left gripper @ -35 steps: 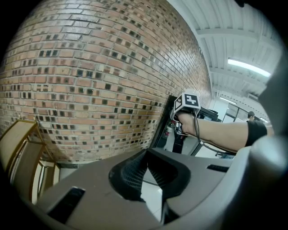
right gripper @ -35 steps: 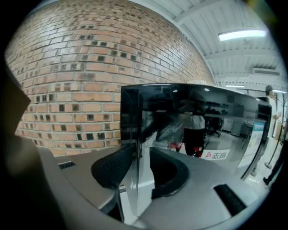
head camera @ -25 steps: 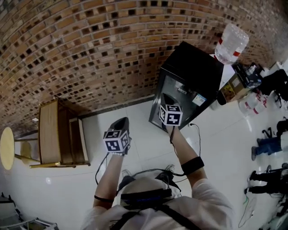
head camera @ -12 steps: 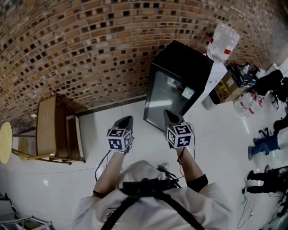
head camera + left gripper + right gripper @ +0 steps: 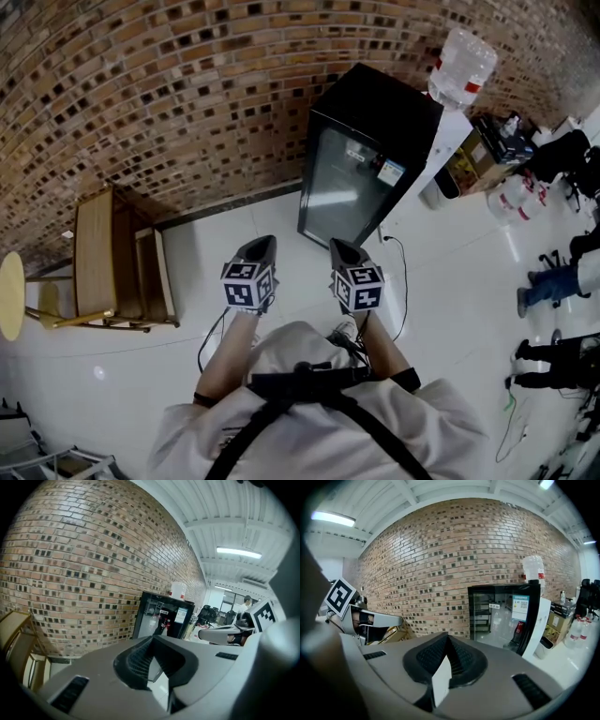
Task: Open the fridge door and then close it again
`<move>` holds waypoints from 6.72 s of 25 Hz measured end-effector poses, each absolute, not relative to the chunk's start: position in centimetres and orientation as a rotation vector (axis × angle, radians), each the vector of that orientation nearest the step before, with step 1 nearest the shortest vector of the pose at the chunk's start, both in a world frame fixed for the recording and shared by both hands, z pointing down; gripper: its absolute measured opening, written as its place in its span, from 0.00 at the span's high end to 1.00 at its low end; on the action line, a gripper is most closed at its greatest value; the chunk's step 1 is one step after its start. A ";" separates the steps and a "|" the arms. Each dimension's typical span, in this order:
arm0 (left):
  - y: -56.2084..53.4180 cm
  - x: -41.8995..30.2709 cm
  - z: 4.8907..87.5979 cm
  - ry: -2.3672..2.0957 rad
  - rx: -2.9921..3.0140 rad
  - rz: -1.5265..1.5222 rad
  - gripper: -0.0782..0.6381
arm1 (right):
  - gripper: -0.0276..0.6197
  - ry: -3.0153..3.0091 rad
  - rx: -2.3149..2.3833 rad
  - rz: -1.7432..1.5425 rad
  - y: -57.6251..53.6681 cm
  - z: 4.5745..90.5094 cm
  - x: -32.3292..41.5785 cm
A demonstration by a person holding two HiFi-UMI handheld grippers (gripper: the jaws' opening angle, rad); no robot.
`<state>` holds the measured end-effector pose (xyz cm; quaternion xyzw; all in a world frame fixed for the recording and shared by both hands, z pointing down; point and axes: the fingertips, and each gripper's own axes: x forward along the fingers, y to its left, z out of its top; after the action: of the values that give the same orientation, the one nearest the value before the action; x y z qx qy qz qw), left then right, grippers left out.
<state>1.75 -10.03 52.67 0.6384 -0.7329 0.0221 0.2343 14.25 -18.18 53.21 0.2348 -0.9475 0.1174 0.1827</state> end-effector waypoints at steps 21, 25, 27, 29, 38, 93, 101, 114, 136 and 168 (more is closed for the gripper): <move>-10.3 1.5 53.0 -1.977 1.797 0.055 0.89 | 0.95 -2.681 0.649 0.338 -17.3 53.5 13.0; -10.3 1.0 53.0 -1.976 1.778 0.015 0.89 | 0.95 -2.679 0.652 0.332 -17.5 53.4 12.8; -10.2 0.7 53.2 -1.977 1.770 0.006 0.89 | 0.95 -2.680 0.650 0.328 -17.4 53.5 12.6; -9.7 0.3 53.6 -1.974 1.762 0.003 0.89 | 0.95 -2.681 0.647 0.328 -17.0 53.8 12.3; -4.9 -6.1 55.7 -1.929 1.744 0.016 0.89 | 0.95 -2.654 0.782 0.391 -14.6 54.5 8.4; -26.5 -13.1 55.8 -1.277 2.397 0.306 0.89 | 0.95 -2.073 1.854 1.231 -14.2 73.3 6.3; -25.2 -11.9 55.1 -1.370 2.356 0.253 0.89 | 0.95 -2.162 1.759 1.223 -16.1 72.7 5.1; -26.7 -14.5 54.0 -1.391 2.362 0.267 0.89 | 0.95 -2.201 1.752 1.118 -18.2 69.6 3.9; -28.0 -15.5 52.0 -1.335 2.423 0.281 0.89 | 0.95 -2.220 1.786 1.143 -18.0 68.3 1.5; -47.5 -15.2 50.6 -1.264 2.596 0.444 0.50 | 0.95 -2.205 1.974 1.122 -25.8 65.5 0.8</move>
<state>-15.24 -47.55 50.56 0.8832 -0.4301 0.1511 0.1098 0.80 -25.81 65.52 0.6237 -0.6966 0.3544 -0.0120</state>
